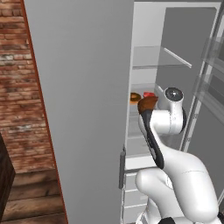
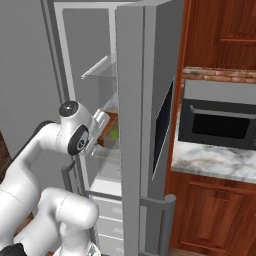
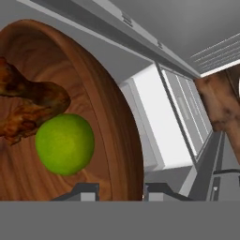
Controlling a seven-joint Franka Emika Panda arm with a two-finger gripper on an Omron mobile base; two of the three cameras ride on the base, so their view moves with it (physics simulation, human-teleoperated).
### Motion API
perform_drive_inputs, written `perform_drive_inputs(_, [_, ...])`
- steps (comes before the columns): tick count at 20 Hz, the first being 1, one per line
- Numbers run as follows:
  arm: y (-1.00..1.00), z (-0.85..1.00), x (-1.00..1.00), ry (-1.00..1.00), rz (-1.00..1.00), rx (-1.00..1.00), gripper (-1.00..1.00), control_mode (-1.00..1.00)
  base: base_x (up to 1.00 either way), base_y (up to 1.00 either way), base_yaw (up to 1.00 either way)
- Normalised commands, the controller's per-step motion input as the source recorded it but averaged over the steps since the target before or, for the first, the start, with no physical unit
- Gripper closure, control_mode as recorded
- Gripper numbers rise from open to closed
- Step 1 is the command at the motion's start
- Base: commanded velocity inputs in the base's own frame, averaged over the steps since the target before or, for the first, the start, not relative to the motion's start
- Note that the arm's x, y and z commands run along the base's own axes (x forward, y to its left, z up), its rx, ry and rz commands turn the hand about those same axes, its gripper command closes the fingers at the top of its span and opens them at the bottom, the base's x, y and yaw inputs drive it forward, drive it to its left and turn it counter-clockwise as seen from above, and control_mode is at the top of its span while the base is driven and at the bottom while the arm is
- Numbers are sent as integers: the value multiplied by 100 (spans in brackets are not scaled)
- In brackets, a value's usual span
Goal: Pick the chicken drumstick and lime from their plates and place them in the bowl. Then put the bowl in the fridge.
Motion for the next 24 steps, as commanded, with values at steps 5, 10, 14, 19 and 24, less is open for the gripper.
perform_drive_inputs(5, [0,0,-1,-1,0,0,100,-100,0,0,0])
perform_drive_inputs(10, [-2,26,0,-1,7,-11,100,-100,0,0,0])
perform_drive_inputs(14, [-6,37,3,1,11,-17,100,-100,0,0,0])
perform_drive_inputs(19, [-16,22,35,14,11,-5,100,-100,0,0,0])
perform_drive_inputs(24, [-23,6,43,10,8,0,100,-100,0,0,0])
